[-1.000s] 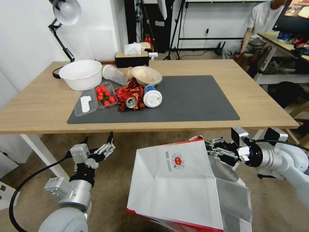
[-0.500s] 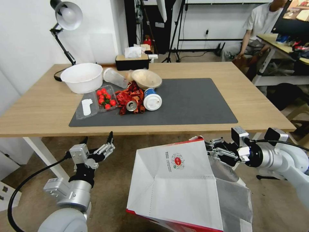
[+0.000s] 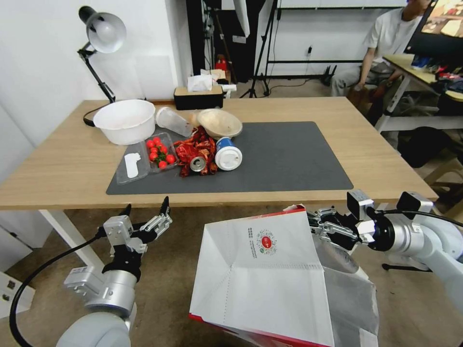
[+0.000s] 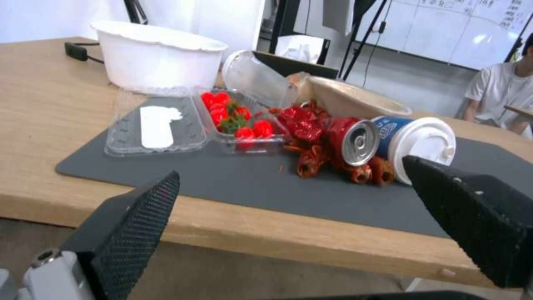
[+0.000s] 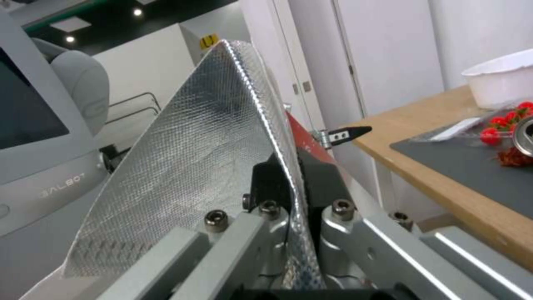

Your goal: Pick up the food delivery bag from the floor and place it on the table.

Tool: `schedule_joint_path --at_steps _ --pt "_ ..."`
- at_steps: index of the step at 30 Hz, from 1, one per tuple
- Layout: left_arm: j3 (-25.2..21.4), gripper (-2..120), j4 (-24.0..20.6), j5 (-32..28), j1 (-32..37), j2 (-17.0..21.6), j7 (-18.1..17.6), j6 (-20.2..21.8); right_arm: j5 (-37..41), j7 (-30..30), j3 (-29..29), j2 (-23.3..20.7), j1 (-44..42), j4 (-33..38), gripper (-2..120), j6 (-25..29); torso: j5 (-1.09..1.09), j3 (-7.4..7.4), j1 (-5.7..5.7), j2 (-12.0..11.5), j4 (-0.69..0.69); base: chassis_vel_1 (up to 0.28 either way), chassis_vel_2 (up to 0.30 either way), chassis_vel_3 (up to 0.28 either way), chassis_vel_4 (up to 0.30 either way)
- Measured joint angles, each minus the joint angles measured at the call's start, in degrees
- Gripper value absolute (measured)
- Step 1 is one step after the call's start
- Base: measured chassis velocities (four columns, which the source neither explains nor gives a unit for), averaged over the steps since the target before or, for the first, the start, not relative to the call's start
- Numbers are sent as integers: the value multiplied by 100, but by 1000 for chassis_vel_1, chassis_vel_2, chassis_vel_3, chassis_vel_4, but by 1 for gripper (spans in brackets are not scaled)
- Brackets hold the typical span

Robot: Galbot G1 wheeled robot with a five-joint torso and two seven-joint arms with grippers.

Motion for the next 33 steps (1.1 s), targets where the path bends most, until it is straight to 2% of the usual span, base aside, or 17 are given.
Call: schedule_joint_path --at_steps 16,21,33 --pt "-34 100 -45 -9 37 18 18 39 -15 -22 101 6 -99 25 0 5 0 266 196 463 0 0 0 0 0" --pt "-32 100 -8 -9 30 10 37 -196 -15 -23 100 12 -103 26 0 5 -1 342 255 598 0 0 0 0 0" --pt "-8 100 20 -12 29 31 19 -307 38 15 213 4 -174 93 0 9 0 363 274 635 0 0 0 0 0"
